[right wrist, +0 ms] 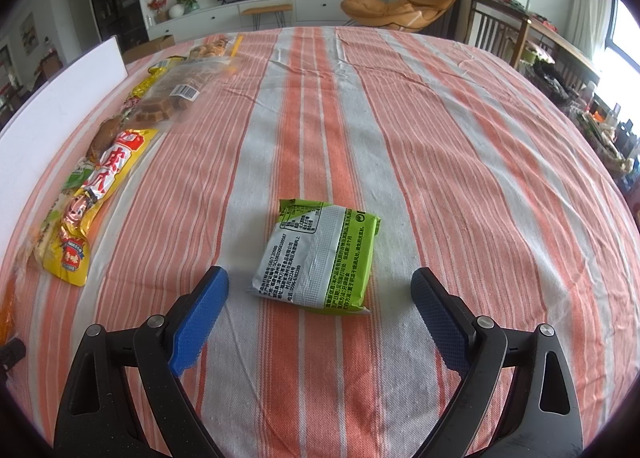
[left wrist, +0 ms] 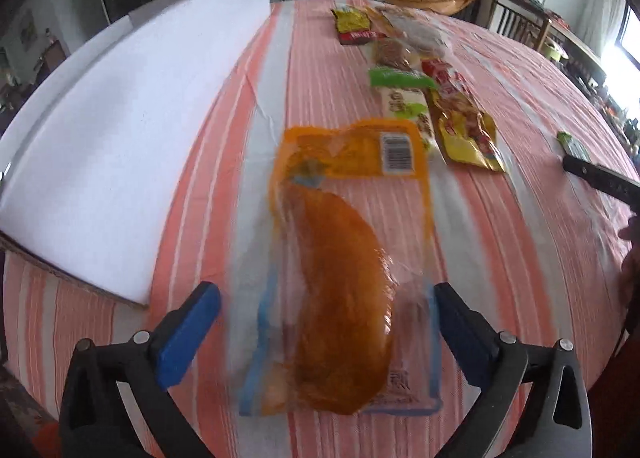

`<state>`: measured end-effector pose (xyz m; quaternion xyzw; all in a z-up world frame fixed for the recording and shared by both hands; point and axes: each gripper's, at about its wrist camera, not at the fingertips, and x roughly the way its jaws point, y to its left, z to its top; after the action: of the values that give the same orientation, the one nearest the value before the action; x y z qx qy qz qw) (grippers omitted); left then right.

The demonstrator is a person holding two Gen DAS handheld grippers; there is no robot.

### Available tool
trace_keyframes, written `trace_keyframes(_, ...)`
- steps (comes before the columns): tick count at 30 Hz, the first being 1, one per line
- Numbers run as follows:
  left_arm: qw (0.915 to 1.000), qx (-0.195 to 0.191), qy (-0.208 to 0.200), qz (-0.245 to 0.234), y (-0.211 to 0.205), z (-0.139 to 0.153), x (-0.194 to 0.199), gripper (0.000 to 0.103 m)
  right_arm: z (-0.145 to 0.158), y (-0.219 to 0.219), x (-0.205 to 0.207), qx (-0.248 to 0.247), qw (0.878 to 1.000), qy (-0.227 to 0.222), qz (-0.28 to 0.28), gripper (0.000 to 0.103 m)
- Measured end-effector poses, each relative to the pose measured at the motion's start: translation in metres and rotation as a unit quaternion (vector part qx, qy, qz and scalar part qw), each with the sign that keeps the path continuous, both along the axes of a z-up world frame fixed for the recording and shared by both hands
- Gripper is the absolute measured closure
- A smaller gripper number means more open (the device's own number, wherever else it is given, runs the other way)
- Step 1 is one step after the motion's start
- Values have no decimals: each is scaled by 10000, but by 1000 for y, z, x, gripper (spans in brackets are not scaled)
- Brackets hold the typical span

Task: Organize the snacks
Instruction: 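Hold the green-and-white packet in the right tool while the left tool grasps the orange sausage bag, then carry both held packets over the white box and open both tools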

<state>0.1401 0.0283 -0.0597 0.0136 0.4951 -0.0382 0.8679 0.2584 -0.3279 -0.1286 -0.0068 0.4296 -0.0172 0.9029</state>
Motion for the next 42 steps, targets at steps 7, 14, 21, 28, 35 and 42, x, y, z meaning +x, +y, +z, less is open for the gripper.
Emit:
trace_keyframes(7, 9997, -1, -253, -73, 1, -3, -1, 0, 0, 0, 0, 0, 10000, 0, 1, 9)
trace_keyframes(14, 9991, -9, -415, -78, 2, -3, -7, 0, 0, 0, 0, 0, 10000, 0, 2, 9)
trace_keyframes(21, 9990, -7, -446, -98, 1, -4, -8, 0, 0, 0, 0, 14, 10000, 1, 9, 8)
trace_keyframes(28, 9987, -40, -203, -467, 4, 0, -11, 4, 2, -1, 6, 40, 9990, 336, 305, 5)
trace_keyframes(35, 9970, -414, -386, -531, 8, 9, -21, 47, 19, -15, 20, 346, 9908, 1307, -79, 49)
trace_keyframes(42, 9811, -1777, -487, -587, 14, 26, -33, 48, 44, -17, -6, 1465, 9843, 979, 20, 49)
